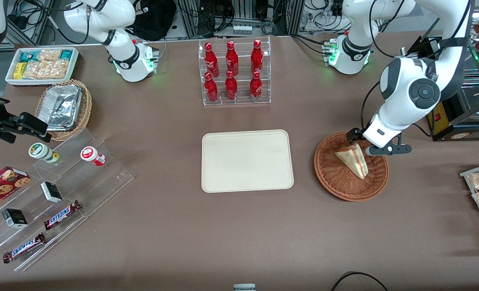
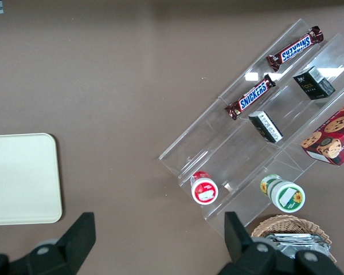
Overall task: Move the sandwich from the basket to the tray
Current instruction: 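Lower the left gripper and close it on the wrapped sandwich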
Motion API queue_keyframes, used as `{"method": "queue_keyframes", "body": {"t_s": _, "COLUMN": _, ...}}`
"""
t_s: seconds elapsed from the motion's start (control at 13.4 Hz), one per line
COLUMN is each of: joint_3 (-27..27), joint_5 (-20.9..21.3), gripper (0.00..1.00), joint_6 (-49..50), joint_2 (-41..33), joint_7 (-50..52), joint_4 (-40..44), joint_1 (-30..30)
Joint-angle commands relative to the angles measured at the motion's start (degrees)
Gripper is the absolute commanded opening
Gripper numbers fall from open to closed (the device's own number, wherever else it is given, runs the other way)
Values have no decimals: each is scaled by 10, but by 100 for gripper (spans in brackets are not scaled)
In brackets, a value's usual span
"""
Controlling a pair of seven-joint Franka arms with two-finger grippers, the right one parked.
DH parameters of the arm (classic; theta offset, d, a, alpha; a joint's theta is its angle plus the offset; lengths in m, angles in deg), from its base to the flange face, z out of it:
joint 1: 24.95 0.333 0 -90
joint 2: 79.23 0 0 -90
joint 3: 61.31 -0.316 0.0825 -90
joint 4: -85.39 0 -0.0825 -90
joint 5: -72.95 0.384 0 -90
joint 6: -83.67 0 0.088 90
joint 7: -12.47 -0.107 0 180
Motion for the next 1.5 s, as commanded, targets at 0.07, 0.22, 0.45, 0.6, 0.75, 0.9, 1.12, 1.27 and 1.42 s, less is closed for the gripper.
{"method": "queue_keyframes", "body": {"t_s": 0.07, "joint_3": 0, "joint_5": 6, "gripper": 100, "joint_6": -100, "joint_2": -6, "joint_7": 119, "joint_4": -61, "joint_1": 0}}
{"method": "queue_keyframes", "body": {"t_s": 0.22, "joint_3": 0, "joint_5": 6, "gripper": 100, "joint_6": -179, "joint_2": 6, "joint_7": 194, "joint_4": -97, "joint_1": 0}}
{"method": "queue_keyframes", "body": {"t_s": 0.45, "joint_3": 0, "joint_5": 6, "gripper": 100, "joint_6": -198, "joint_2": 36, "joint_7": 316, "joint_4": -93, "joint_1": 0}}
{"method": "queue_keyframes", "body": {"t_s": 0.6, "joint_3": 0, "joint_5": 3, "gripper": 100, "joint_6": -219, "joint_2": 56, "joint_7": 364, "joint_4": -91, "joint_1": 0}}
{"method": "queue_keyframes", "body": {"t_s": 0.75, "joint_3": 0, "joint_5": 2, "gripper": 100, "joint_6": -227, "joint_2": 68, "joint_7": 383, "joint_4": -90, "joint_1": 0}}
{"method": "queue_keyframes", "body": {"t_s": 0.9, "joint_3": -1, "joint_5": 0, "gripper": 84, "joint_6": -227, "joint_2": 76, "joint_7": 383, "joint_4": -86, "joint_1": 1}}
{"method": "queue_keyframes", "body": {"t_s": 1.12, "joint_3": -3, "joint_5": 2, "gripper": 9, "joint_6": -226, "joint_2": 74, "joint_7": 376, "joint_4": -79, "joint_1": 2}}
{"method": "queue_keyframes", "body": {"t_s": 1.27, "joint_3": -3, "joint_5": 3, "gripper": 7, "joint_6": -214, "joint_2": 69, "joint_7": 374, "joint_4": -65, "joint_1": 2}}
{"method": "queue_keyframes", "body": {"t_s": 1.42, "joint_3": -3, "joint_5": 5, "gripper": 6, "joint_6": -167, "joint_2": 62, "joint_7": 369, "joint_4": -40, "joint_1": 1}}
